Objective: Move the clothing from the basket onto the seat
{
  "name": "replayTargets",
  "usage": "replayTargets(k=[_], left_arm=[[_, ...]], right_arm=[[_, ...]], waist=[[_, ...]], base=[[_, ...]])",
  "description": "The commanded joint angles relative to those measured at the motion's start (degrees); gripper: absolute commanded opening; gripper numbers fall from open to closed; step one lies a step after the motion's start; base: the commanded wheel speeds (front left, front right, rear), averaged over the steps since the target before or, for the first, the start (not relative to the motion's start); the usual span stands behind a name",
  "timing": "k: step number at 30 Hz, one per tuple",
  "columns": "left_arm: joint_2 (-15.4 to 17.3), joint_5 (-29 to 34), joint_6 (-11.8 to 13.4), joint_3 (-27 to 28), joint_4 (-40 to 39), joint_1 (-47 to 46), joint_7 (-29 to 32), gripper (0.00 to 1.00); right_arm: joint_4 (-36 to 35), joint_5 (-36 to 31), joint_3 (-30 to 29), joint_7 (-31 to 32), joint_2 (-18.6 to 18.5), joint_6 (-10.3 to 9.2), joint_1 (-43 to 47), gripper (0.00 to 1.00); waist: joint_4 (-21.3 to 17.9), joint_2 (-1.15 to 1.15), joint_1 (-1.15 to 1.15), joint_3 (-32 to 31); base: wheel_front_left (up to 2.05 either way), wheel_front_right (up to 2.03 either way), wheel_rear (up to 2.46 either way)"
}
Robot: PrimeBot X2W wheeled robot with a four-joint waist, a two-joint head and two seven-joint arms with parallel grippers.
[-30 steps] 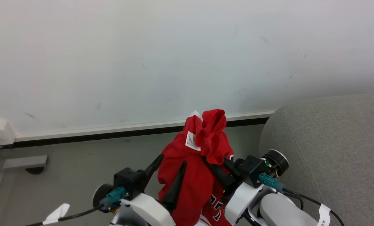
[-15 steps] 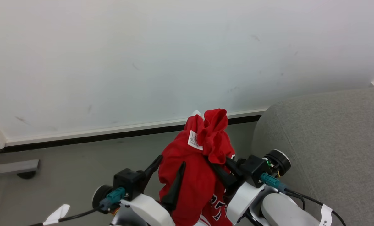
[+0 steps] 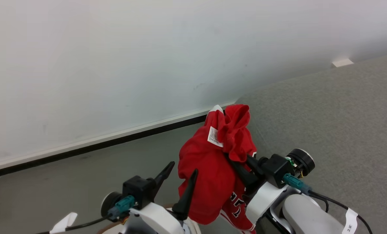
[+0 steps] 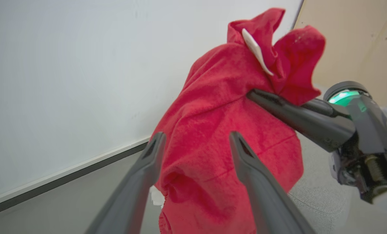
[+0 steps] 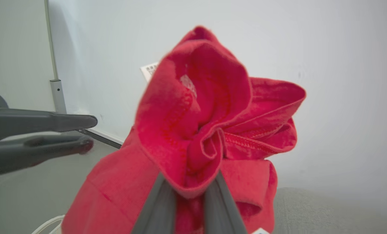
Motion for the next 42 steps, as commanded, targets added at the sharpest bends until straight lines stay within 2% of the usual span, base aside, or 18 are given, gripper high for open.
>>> replayTargets(k=[1, 11, 20, 27, 35, 39, 42], left_arm=[[0.08, -0.20, 0.01, -0.03, 0.08, -0.13, -0.22, 1.00], [-1.00, -0.35, -0.47, -1.51, 1.12, -1.00, -0.86, 1.00], [-1.48, -0.02, -0.74, -2.72, 1.98, -2.08, -1.12, 1.00], [-1.47, 0.85, -1.18, -3.78, 1.72, -4.23, 0.22, 1.00], [-1.30, 3.54, -3.19, -5.58, 0.07, -13.01, 3.31, 1.00], [-1.78, 5.05, -4.51, -6.33, -0.01, -18.59, 4.40, 1.00], [-2.39, 5.79, -5.31, -6.77, 0.40, -22.30, 4.80, 1.00]], right_arm=[[-0.36, -0.02, -0.30, -0.03, -0.51, -0.13, 0.22, 0.00], [-3.12, -0.86, -1.97, -0.03, -2.96, -0.13, 1.96, 0.00], [-5.08, -0.91, -4.88, -0.03, -3.82, -0.12, 3.05, 0.00], [-6.10, -1.14, -9.81, -0.04, -4.41, -0.12, 2.25, 0.00], [-8.31, -1.49, -20.82, -0.03, -5.55, -0.13, -6.33, 0.00], [-8.19, -1.67, -26.42, -0.03, -8.76, -0.13, -13.18, 0.00], [-7.18, -1.97, -30.31, -0.03, -12.69, -0.13, -18.90, 0.00]], waist=[[-2.58, 0.00, 0.00, 0.54], [-9.69, 0.00, 0.00, 1.17], [-11.99, 0.00, 0.00, 2.47], [-11.10, 0.00, 0.00, 5.67], [-7.29, 0.00, 0.00, 17.30], [-5.10, 0.00, 0.00, 23.90], [-3.53, 0.00, 0.00, 28.12]], base=[[0.00, 0.00, 0.00], [0.00, 0.00, 0.00], [0.00, 0.00, 0.00], [0.00, 0.00, 0.00], [0.00, 0.00, 0.00], [0.00, 0.00, 0.00], [0.00, 0.00, 0.00]])
